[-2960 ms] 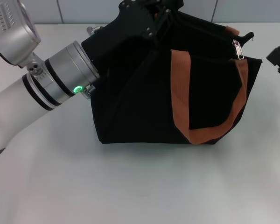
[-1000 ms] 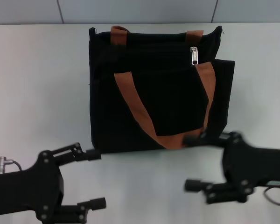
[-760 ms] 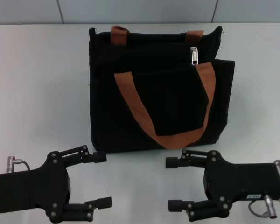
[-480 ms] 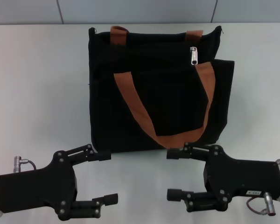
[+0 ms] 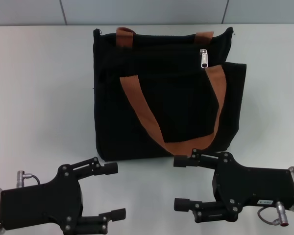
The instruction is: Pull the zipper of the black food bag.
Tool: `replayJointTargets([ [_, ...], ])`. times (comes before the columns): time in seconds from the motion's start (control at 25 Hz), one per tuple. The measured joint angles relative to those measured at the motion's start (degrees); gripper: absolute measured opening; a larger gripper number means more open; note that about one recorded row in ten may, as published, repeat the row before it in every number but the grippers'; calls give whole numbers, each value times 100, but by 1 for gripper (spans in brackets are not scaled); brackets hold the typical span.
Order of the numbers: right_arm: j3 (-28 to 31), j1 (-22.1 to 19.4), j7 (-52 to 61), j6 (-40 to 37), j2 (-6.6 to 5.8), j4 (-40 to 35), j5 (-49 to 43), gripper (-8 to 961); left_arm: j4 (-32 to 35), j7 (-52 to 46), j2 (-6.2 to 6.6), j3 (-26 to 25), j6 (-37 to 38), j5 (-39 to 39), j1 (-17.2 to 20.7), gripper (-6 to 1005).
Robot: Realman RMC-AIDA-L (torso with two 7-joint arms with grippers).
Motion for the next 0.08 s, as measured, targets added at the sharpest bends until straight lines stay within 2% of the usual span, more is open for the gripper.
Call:
replayJointTargets([
  [0.08,3,1,0,2,0,8,0,818,0,0,-5,1,1,0,3,832],
])
